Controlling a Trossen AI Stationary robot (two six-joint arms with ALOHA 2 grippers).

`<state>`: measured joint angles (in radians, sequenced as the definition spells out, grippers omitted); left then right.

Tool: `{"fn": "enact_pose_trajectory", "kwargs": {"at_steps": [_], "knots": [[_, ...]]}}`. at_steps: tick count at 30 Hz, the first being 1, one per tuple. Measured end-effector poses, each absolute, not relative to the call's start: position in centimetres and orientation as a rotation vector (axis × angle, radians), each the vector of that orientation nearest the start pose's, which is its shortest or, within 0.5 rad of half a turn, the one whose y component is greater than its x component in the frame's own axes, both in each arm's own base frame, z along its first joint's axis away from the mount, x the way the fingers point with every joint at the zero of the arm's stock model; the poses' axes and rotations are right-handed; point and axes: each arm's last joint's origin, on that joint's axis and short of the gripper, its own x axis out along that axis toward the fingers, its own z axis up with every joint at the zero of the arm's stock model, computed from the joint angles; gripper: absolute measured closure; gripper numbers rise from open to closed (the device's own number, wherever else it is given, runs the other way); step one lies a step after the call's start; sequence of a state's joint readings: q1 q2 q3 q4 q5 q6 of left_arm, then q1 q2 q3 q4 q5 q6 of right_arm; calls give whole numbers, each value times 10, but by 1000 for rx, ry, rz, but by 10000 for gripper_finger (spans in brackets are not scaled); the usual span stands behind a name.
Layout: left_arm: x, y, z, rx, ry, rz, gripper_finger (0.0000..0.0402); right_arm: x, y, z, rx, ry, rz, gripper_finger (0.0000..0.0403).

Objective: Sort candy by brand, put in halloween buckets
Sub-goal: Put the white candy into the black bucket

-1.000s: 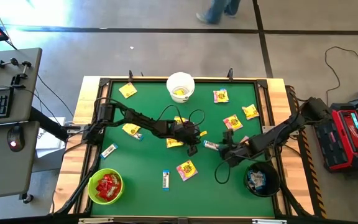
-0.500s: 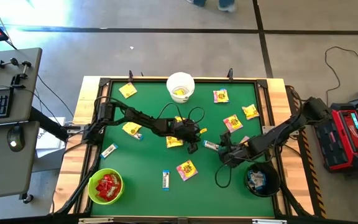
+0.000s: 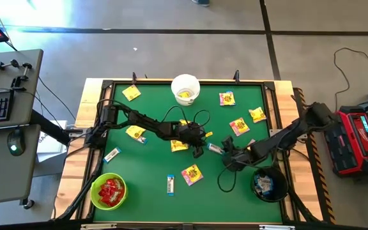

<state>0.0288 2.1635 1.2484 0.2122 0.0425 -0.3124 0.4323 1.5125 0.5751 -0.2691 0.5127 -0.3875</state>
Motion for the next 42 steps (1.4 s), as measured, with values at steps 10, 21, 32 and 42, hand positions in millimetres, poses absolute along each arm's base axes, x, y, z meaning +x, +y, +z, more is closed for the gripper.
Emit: {"fn": "enact_pose_trajectory", "kwargs": {"at_steps": [10, 21, 32, 42], "knots": [[438, 11, 102, -308, 704, 92, 399, 229, 82, 122, -861, 984, 70, 249], [437, 11, 101, -307, 711, 93, 399, 233, 83, 125, -853, 937, 30, 249], [437, 11, 102, -315, 713, 66, 399, 238, 78, 127, -843, 911, 5, 253], [437, 11, 102, -310, 712, 64, 399, 241, 69, 128, -762, 918, -82, 349]]}}
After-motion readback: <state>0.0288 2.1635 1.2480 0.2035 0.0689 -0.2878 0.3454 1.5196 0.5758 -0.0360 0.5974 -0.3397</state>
